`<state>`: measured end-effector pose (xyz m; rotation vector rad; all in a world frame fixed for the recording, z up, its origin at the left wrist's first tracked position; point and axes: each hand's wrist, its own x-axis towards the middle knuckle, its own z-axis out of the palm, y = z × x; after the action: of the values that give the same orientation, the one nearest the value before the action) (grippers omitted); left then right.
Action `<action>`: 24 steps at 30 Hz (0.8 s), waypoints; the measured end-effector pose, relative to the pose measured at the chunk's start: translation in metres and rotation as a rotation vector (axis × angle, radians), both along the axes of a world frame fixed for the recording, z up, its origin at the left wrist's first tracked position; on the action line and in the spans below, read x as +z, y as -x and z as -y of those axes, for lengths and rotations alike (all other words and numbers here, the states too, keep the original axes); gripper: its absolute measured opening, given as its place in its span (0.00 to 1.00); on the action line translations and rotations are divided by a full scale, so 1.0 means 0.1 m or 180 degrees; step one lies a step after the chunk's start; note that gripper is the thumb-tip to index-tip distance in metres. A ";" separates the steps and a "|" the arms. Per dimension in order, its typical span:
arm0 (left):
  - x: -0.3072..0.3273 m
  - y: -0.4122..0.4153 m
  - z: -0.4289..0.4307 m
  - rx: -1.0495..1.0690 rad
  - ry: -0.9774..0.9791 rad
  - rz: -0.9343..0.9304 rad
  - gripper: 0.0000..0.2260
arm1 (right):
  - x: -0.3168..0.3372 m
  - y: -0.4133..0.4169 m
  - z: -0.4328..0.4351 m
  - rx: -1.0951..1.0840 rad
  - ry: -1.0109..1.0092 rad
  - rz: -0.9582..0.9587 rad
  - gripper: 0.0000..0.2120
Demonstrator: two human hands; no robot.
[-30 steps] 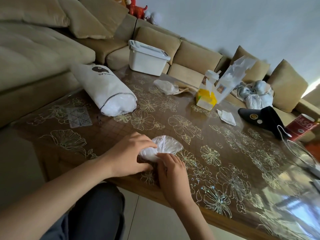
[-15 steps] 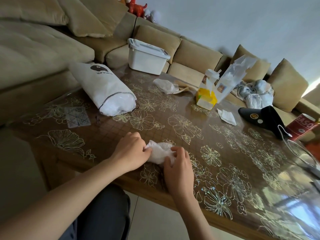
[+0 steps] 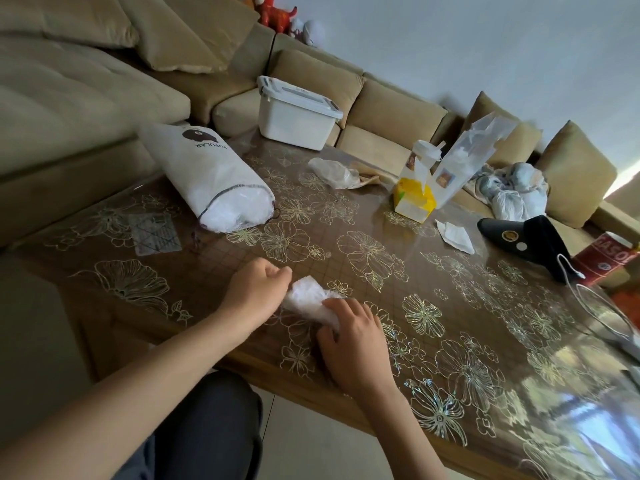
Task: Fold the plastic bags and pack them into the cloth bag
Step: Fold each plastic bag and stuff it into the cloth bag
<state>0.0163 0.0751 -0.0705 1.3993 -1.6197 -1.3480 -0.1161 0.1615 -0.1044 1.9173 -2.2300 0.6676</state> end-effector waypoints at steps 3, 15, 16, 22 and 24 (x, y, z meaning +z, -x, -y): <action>0.07 -0.01 -0.11 0.0044 -0.1248 -0.0828 0.07 | 0.05 -0.03 0.12 -0.0238 0.0185 0.0026 0.06; 0.17 -0.09 -0.08 -0.1150 -0.1822 -0.2403 0.19 | 0.49 -0.32 0.10 0.0259 -0.0120 0.3764 0.06; 0.18 -0.10 -0.05 -0.1131 -0.1841 -0.2551 0.20 | 0.50 -0.33 0.11 0.0263 -0.0248 0.3875 0.06; 0.14 -0.14 0.05 -0.0584 -0.1965 -0.3064 0.14 | 0.51 -0.36 0.20 0.0279 -0.0535 0.4061 0.06; 0.11 -0.15 0.08 -0.0455 -0.1860 -0.2907 0.14 | 0.55 -0.33 0.27 0.0108 -0.0372 0.4192 0.14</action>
<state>0.0317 0.0672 -0.0591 0.7081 -0.7423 -2.2193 -0.0832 0.1341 -0.0498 1.7173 -2.8098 2.3605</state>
